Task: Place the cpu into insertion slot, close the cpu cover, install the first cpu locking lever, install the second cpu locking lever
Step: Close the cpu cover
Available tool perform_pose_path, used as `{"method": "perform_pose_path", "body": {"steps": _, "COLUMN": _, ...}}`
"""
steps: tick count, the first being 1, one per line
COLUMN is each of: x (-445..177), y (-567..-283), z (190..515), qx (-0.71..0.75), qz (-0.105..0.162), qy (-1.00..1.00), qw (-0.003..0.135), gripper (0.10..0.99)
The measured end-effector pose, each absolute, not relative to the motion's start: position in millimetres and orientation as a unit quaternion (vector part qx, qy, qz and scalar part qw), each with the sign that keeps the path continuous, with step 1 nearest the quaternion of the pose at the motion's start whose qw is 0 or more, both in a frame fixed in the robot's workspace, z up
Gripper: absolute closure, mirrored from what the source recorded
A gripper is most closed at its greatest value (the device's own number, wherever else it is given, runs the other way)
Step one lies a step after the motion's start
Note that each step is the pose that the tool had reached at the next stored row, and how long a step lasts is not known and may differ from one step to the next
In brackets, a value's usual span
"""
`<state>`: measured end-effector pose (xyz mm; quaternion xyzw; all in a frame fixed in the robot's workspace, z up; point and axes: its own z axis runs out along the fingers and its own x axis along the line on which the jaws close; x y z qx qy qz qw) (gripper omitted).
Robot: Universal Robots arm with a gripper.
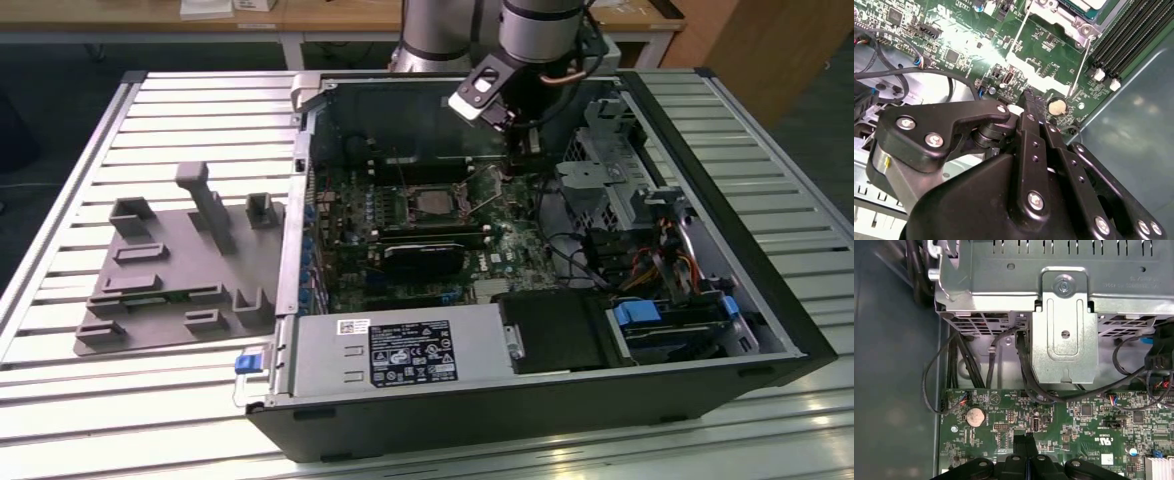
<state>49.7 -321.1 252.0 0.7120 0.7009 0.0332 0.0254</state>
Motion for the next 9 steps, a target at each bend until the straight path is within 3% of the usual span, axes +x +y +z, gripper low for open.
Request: {"method": "perform_pose_path", "body": {"steps": 9, "x": 51.5, "y": -321.1, "z": 244.3, "qx": 0.716, "qz": 0.033, "qy": 0.696, "qw": 0.026, "gripper": 0.984}}
